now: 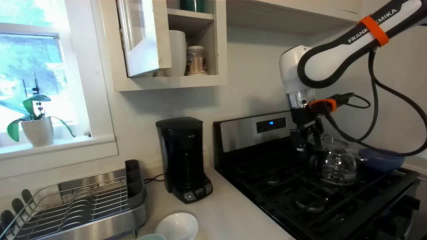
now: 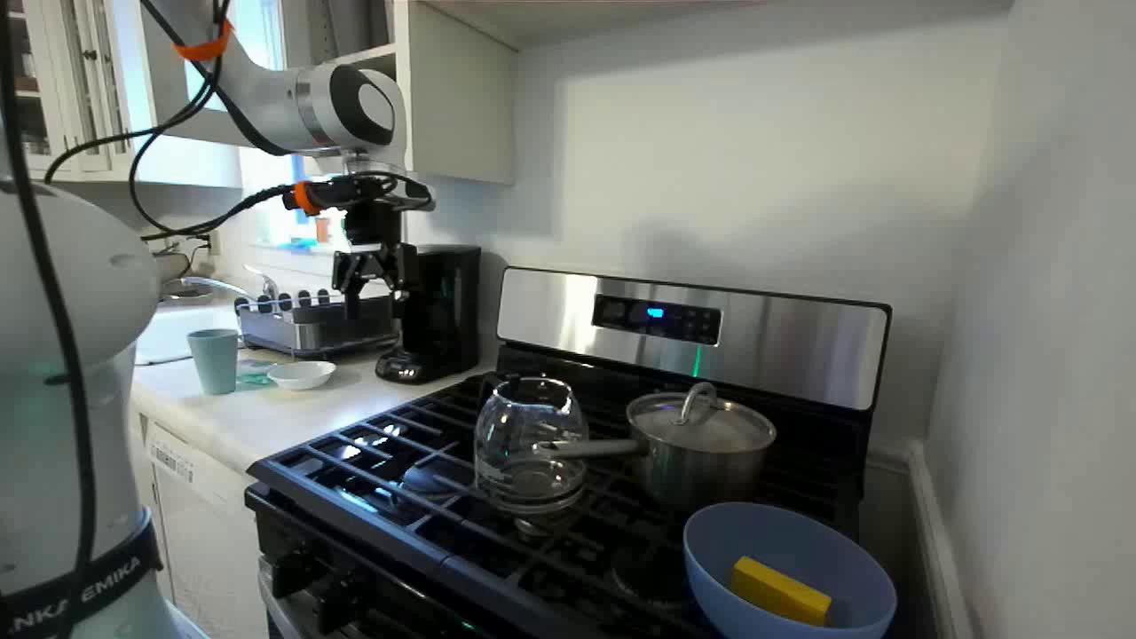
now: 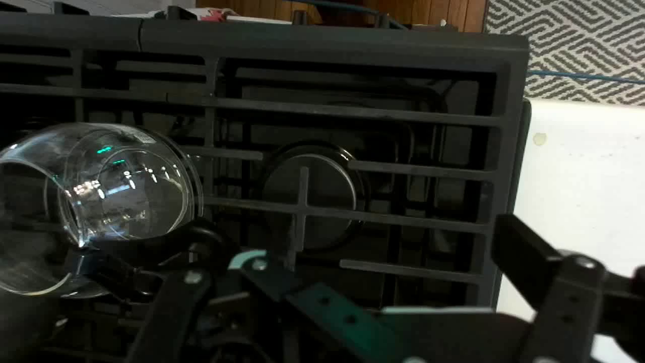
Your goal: Put the blue bowl on the cupboard to the left
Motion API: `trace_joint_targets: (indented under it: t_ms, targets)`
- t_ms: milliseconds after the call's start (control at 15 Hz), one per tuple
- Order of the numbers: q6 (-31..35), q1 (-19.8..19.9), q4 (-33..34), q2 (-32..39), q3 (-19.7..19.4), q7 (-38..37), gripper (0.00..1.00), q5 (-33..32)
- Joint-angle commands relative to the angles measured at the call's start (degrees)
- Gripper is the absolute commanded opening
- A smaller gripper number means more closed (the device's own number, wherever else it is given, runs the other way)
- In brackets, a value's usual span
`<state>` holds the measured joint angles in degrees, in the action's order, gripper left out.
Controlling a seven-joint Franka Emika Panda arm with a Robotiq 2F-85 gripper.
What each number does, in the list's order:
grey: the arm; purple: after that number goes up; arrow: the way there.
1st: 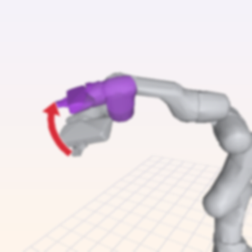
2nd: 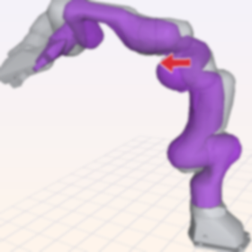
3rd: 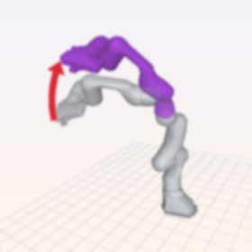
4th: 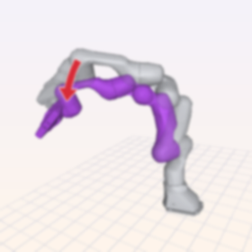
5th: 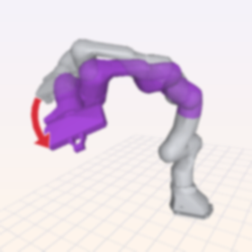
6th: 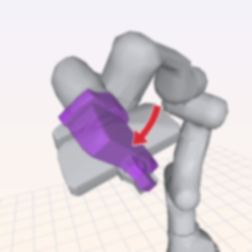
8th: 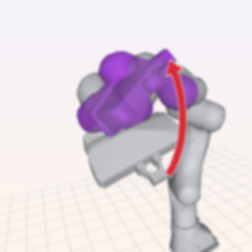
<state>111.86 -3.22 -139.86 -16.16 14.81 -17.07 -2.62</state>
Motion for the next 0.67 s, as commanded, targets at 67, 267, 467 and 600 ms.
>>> trace_joint_targets:
  t_ms: [67, 267, 467, 600]
  targets:
    - [-0.18, -1.44, 0.12, 0.12, -1.37, -0.34, 1.00, -0.38]
    - [3.20, 1.30, 0.39, -0.90, -3.22, -3.80, 1.00, -3.78]
    - [1.18, 4.34, 1.73, -3.09, -7.75, -3.46, 1.00, -5.07]
    - [-0.04, 7.04, 2.45, -5.46, -11.01, -3.62, 1.00, -5.41]
